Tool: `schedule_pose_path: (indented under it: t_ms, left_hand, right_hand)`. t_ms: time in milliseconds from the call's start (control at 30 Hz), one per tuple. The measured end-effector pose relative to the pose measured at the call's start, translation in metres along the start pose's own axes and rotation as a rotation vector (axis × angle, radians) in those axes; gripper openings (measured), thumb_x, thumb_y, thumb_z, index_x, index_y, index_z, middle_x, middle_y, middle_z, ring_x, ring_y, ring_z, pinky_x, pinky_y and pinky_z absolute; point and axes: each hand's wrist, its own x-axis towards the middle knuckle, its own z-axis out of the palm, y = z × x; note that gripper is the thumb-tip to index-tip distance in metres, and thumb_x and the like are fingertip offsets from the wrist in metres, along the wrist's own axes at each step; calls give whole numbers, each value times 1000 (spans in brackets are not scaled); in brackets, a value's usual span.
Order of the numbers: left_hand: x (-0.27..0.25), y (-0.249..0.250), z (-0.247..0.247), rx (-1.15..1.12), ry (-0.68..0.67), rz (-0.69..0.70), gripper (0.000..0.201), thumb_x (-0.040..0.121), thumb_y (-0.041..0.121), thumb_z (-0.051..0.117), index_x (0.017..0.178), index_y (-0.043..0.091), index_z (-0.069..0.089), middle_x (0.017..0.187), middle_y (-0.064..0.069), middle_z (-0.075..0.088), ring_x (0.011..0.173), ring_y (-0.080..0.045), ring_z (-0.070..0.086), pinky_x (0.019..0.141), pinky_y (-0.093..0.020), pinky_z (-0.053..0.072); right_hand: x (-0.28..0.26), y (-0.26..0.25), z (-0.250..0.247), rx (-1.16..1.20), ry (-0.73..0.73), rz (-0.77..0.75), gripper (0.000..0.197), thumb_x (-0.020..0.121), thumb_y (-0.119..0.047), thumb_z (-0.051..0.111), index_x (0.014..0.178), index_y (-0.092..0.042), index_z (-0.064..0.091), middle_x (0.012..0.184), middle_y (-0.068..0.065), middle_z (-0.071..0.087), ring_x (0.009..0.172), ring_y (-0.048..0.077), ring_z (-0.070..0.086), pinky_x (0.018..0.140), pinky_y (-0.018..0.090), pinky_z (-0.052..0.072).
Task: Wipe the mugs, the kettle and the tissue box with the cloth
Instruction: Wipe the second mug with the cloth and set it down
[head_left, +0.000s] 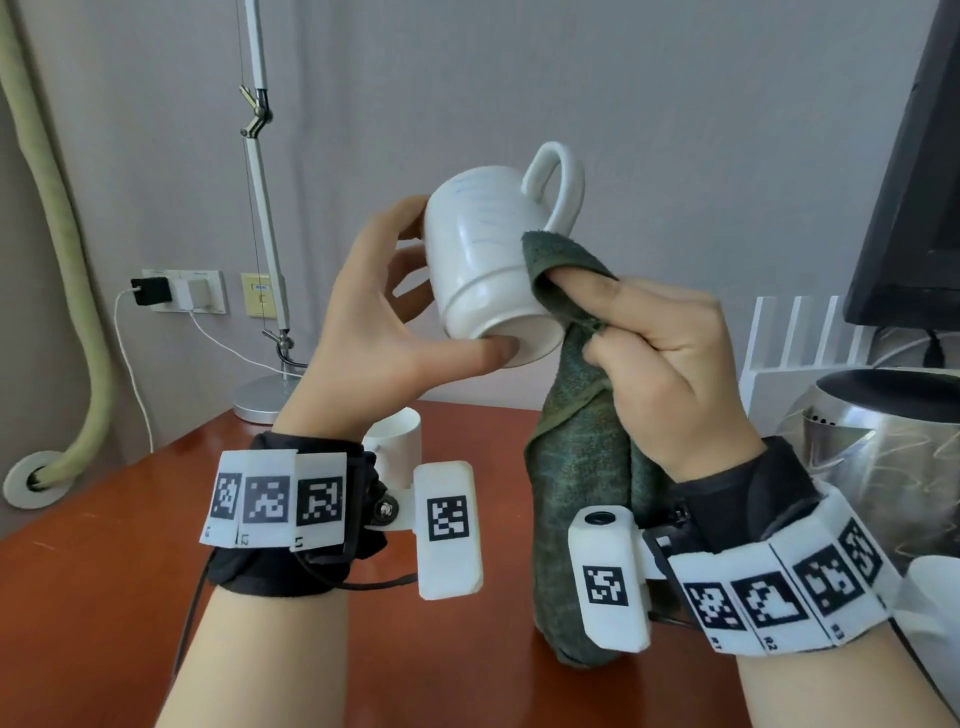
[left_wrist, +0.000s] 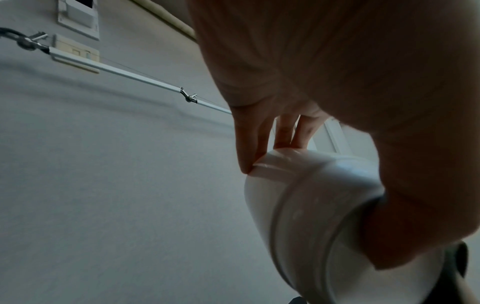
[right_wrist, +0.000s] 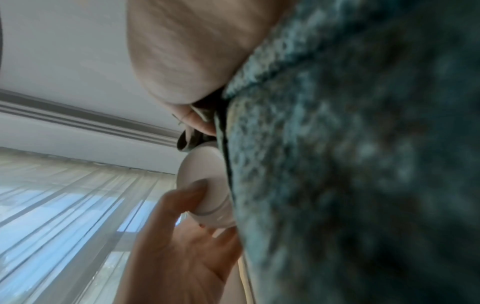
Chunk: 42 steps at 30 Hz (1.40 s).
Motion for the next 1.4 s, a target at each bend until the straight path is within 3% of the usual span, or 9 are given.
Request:
schedule_pose_path:
  t_ms: [200,267,400,500,700,900,1033,1167,1400]
  left_hand:
    - [0,-5,2,133,19,75,85,56,20,89,128,30,45,128,8,49,120,-4,52,96,-15,46]
    - [1,-5,1,198,38,118,87,57,21,89,132,24,45,123,15,45,120,-4,49,97,-13,44]
    - [2,-6,-1,265,86,174,88,57,25,89,131,20,42,119,16,40,118,-7,47,97,-11,42]
    - [3,-9,0,306,79,192,89,58,24,86,134,9,42,118,14,38,117,-3,45,97,-9,40]
    - [7,-7,-3,424,48,254,91,57,20,86,135,2,43,118,3,38,109,8,39,94,-13,41]
    - [7,-11,1,415,70,241,91,57,22,85,134,1,42,117,10,35,111,14,37,93,-6,37]
    - [7,-11,3,451,59,270,91,59,21,87,134,-1,42,121,-1,38,112,11,38,94,-7,37]
    - [7,-7,3,465,69,296,91,58,19,86,134,-1,41,120,1,35,113,11,37,94,-8,38]
    - [7,-4,6,459,69,304,91,60,22,86,133,-5,40,119,-2,35,113,-4,42,98,-13,39]
  right_hand:
    - [0,-2,3,-106,49,72,60,78,-2,42,121,-43,52,70,8,64,58,22,46,53,36,41]
    - [1,-3,7,-139,60,97,60,78,-6,41,122,-47,50,64,3,63,52,21,41,49,36,39]
    - [-3,-3,17,-159,13,67,56,77,-6,41,125,-31,55,50,-11,47,44,17,34,45,27,32]
    - [-4,-9,21,-268,-48,-44,53,76,-9,40,119,-21,67,51,-1,50,45,25,40,42,31,39]
    - [1,-11,18,-439,21,-38,55,75,-14,38,121,-22,67,49,-4,36,45,24,33,40,31,40]
    - [-1,-14,23,-424,22,-52,54,72,-13,38,115,-16,71,48,-3,36,43,23,31,39,28,36]
    - [0,-18,25,-480,-8,-68,54,73,-14,38,114,-22,71,46,0,44,43,24,35,40,24,35]
    - [5,-20,19,-564,3,51,62,75,-21,34,132,-21,59,45,-8,26,42,18,28,42,25,31]
    - [3,-27,21,-515,-12,-32,55,73,-19,38,119,-19,68,45,-5,38,41,22,32,43,23,31]
